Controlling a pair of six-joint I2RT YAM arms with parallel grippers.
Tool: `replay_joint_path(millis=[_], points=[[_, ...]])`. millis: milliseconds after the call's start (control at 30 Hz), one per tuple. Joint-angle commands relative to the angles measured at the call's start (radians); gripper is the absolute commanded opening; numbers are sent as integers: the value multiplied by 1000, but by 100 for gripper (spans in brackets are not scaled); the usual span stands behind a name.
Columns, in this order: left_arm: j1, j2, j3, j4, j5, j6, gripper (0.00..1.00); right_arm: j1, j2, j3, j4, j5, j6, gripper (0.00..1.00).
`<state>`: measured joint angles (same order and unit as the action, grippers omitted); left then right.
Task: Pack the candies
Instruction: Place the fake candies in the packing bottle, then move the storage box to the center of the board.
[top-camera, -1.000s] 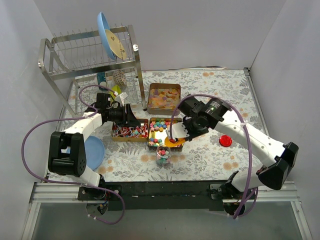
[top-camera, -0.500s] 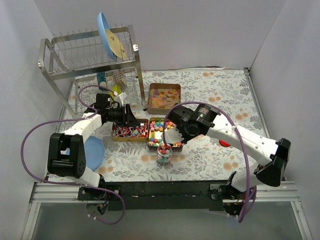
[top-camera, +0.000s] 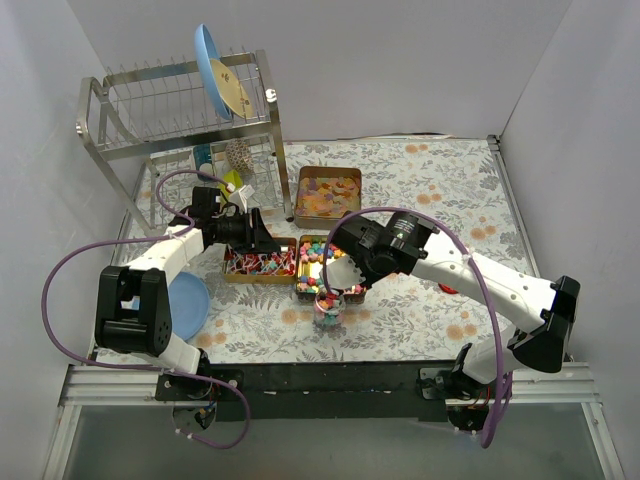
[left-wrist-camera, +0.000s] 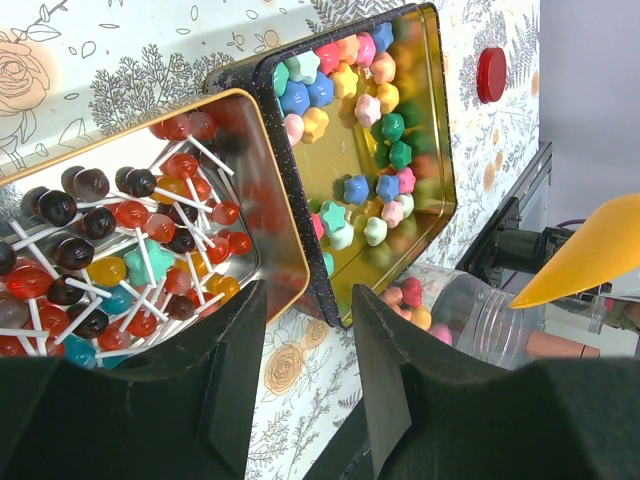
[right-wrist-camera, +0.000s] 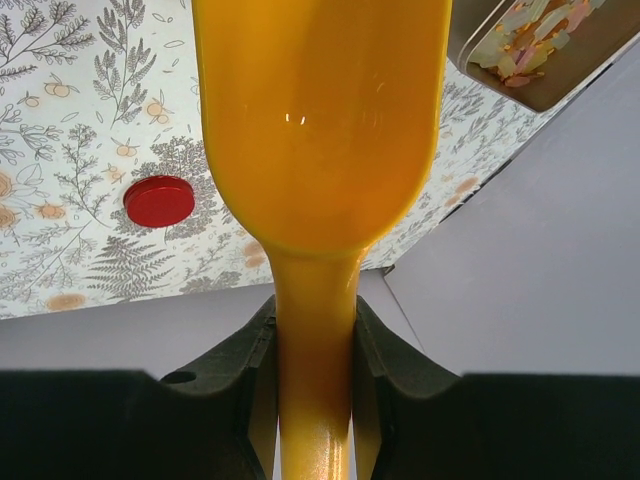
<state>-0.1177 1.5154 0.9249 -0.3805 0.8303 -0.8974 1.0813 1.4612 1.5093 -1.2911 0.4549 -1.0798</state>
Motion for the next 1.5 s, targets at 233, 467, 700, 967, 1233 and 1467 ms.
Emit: replay_joint_path(millis=[233,467,700,967,1233,1467], points=[[-3,-35,22,14,69,2,31,-15,-53,71,19,13,90,1],[-88,-44,28,9,84,34,0,-288,-64,210,150,-175,326,1],[-288,60,147,-34,-52,127,0,-507,-113,141,243,-314,417,1],[-457,327,442,-112,-241,189,0,-695,-75,200,276,-352,463,1],[-543,523,598,-98,-330,149,0,-741,-76,180,274,-338,460,1],[-635,635,695,-77,-323,135,0,-748,-117,101,274,-331,448,1]])
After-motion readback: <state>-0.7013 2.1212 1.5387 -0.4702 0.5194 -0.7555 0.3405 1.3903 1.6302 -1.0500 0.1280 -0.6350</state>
